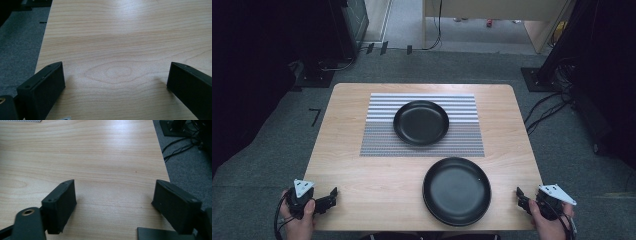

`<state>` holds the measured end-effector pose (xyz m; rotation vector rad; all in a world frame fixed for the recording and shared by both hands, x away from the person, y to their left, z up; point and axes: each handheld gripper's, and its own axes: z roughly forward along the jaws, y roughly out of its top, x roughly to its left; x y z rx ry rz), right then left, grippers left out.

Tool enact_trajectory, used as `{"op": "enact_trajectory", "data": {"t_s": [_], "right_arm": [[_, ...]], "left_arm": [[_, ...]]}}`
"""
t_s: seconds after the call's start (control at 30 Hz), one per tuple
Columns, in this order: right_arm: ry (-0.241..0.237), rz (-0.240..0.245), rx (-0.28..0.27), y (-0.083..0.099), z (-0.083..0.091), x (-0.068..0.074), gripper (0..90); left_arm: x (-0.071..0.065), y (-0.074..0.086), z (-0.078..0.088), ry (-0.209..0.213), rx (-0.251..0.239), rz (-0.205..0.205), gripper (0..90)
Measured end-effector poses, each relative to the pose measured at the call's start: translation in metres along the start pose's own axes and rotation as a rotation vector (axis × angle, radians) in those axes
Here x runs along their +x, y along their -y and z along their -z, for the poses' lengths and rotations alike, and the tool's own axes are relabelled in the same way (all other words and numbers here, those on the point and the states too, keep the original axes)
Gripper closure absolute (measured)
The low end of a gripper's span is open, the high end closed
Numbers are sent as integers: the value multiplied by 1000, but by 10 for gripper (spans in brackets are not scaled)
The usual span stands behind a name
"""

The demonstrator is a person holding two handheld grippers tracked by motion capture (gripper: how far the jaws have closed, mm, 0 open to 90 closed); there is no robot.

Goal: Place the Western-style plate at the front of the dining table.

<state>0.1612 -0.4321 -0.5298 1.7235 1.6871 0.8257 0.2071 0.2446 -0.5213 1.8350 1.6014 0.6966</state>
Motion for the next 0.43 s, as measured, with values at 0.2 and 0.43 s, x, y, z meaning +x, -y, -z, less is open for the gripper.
{"op": "enact_trajectory", "data": {"t_s": [0.2, 0.43], "right_arm": [[0, 0, -16, 1, -3, 0, 126], [2, 0, -18, 1, -3, 0, 124]], "left_arm": [[0, 0, 0, 4, -2, -3, 9], [0, 0, 0, 5, -3, -4, 9]]}}
